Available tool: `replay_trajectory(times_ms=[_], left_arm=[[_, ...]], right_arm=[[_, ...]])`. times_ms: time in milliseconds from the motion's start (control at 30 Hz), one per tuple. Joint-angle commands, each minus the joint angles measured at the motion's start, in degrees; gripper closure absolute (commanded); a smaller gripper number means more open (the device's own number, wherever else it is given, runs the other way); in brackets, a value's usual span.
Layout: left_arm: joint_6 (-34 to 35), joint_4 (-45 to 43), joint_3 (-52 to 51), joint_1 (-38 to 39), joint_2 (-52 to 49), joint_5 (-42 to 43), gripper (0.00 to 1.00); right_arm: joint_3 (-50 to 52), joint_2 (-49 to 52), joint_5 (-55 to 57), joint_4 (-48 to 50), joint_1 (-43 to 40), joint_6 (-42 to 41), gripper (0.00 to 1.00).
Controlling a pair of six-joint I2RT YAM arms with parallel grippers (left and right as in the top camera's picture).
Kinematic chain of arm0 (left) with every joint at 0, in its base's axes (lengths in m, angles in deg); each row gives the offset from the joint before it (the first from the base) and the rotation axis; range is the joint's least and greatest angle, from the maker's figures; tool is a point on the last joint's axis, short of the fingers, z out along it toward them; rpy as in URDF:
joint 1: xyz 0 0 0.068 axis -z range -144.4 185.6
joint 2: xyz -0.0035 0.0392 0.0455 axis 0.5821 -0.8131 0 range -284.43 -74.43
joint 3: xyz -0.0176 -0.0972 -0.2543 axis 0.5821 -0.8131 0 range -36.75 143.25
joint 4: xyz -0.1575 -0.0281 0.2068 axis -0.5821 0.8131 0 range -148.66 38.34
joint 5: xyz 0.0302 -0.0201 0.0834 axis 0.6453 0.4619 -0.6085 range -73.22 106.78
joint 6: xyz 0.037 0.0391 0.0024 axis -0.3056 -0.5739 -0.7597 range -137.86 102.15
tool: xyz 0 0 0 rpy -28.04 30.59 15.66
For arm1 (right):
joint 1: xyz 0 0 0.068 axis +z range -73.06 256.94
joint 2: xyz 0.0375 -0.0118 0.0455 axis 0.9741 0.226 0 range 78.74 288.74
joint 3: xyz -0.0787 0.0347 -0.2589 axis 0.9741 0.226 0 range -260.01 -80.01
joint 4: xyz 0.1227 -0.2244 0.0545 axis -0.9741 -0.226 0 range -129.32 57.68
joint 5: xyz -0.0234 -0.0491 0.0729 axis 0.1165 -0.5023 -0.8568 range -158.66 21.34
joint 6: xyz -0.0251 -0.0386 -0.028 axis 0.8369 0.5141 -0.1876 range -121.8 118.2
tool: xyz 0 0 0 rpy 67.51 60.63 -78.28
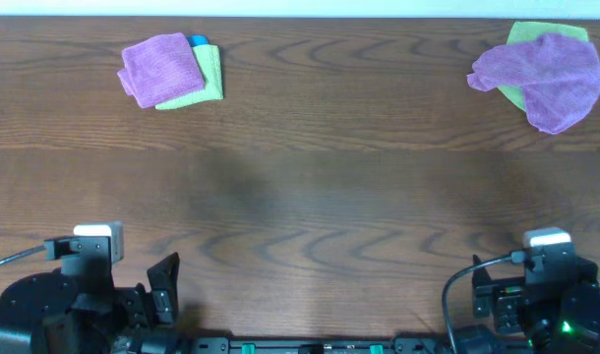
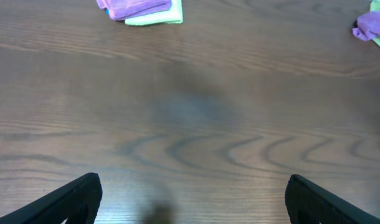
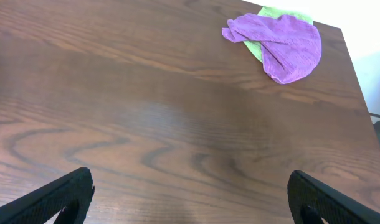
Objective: Fold the cloth
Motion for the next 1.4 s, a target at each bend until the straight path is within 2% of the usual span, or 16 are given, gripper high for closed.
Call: replay_trajectory(times_ms=[0, 267, 367, 600, 767, 833, 967, 1133, 1367], left_arm=[[-0.20, -0.98, 0.04, 0.20, 0.09, -3.10, 0.05], [-0.20, -9.92, 0.04, 0.20, 0.09, -25.07, 0.05], [-0.17, -12.11, 0.04, 0.20, 0.09, -28.70, 0.05], [-0.15, -12.87, 0.04, 0.20, 1.01, -27.67, 0.05], [-1.01, -12.31, 0.04, 0.13, 5.57, -26.62, 0.05], [-4.35, -12.04, 0.00, 0.11, 8.11, -26.60, 0.05], [-23.78, -11.98, -0.72, -1.53, 13.84, -17.84, 0.05], [-24.39, -13.70, -6.56, -2.56, 21.16, -16.37, 0.05], [-24.17, -21.81, -21.14, -2.56, 30.14, -14.93, 0.05]], right_arm=[[-0.79, -0.35, 0.79, -0.11, -0.31, -0.92, 0.01], [-0.79, -0.35, 0.79, -0.11, -0.31, -0.92, 0.01], [-0.79, -0.35, 0.79, -0.11, -0.31, -0.92, 0.01], [-0.79, -0.35, 0.79, -0.11, -0.31, -0.92, 0.01], [-0.79, -0.35, 0.79, -0.11, -0.31, -0.92, 0.01], [-0.79, -0.35, 0.79, -0.11, -0.31, -0.92, 0.01], [-0.79, -0.35, 0.79, -0.11, -0.31, -0.92, 0.01], [-0.79, -0.35, 0.79, -0.11, -0.31, -0.92, 0.01], [-0.79, -0.35, 0.79, -0.11, -0.31, -0.92, 0.01]])
